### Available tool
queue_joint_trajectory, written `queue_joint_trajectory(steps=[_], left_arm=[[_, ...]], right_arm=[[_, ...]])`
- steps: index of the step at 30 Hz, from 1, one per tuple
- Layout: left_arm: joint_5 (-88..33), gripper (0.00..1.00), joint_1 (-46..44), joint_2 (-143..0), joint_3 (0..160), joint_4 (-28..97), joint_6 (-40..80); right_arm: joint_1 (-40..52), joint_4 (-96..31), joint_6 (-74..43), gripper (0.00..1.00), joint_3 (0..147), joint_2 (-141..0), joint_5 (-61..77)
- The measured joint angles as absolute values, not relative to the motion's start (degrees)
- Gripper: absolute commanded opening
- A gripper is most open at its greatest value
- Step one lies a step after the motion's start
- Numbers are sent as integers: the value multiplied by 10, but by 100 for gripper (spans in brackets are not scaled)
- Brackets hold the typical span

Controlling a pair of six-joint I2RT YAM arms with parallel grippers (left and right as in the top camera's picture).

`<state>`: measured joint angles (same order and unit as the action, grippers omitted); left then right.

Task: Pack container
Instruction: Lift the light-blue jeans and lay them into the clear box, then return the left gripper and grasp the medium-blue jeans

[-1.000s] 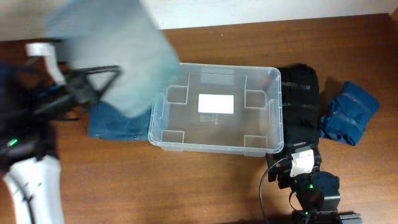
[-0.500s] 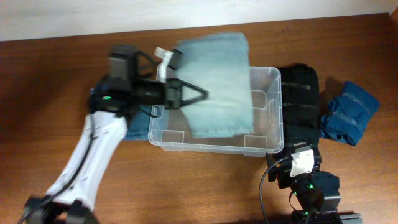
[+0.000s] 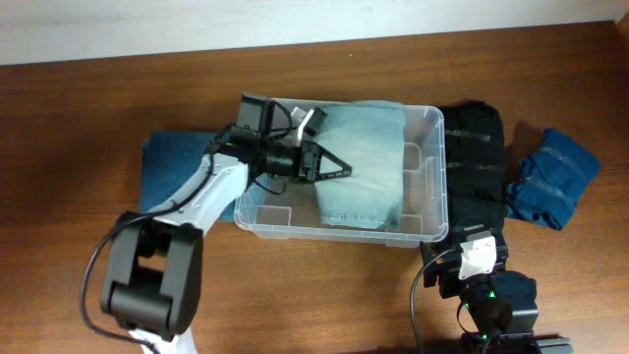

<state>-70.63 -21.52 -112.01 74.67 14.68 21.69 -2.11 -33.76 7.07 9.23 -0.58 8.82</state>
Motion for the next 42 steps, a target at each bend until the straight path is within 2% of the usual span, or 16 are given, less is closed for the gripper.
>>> queue_joint_trajectory(steps=[5,6,7,8,10,13,14,19,22,25,26,29,34,38,42], left_arm=[[-699,2,-239,-1140,747,145,216],[-695,9,-245,-1142,747,145,216],[-691,27,-251,-1144,747,144,216],[-686,35,-256,-1145,747,142,216],[-684,68,-263,-1145,747,137,220],[-683,87,-265,-1145,747,134,222],[-684,99,-263,-1145,747,135,222],[-673,99,-233,-1137,778,150,223],[-623,99,-199,-1093,806,206,218],[-529,99,-144,-1022,849,322,189],[-452,99,-112,-985,867,392,172],[-317,99,-58,-946,880,494,153],[-190,99,40,-943,871,599,149],[-189,99,142,-943,811,582,176],[-242,99,206,-945,692,484,194]], right_arm=[[-21,-338,71,98,92,-6,88],[-21,-338,71,98,92,-6,88],[-21,-338,71,98,92,-6,88],[-21,-338,71,98,92,-6,88],[-21,-338,71,98,92,-6,88],[-21,-338,71,98,92,-6,88],[-21,-338,71,98,92,-6,88],[-21,-338,70,98,92,-6,88],[-21,-338,71,98,92,-6,88],[-21,-338,71,98,92,-6,88],[-21,-338,71,98,92,-6,88],[-21,-338,71,98,92,-6,88],[-21,-338,71,99,92,-6,88],[-21,-338,71,98,92,-6,88],[-21,-338,71,98,92,-6,88]])
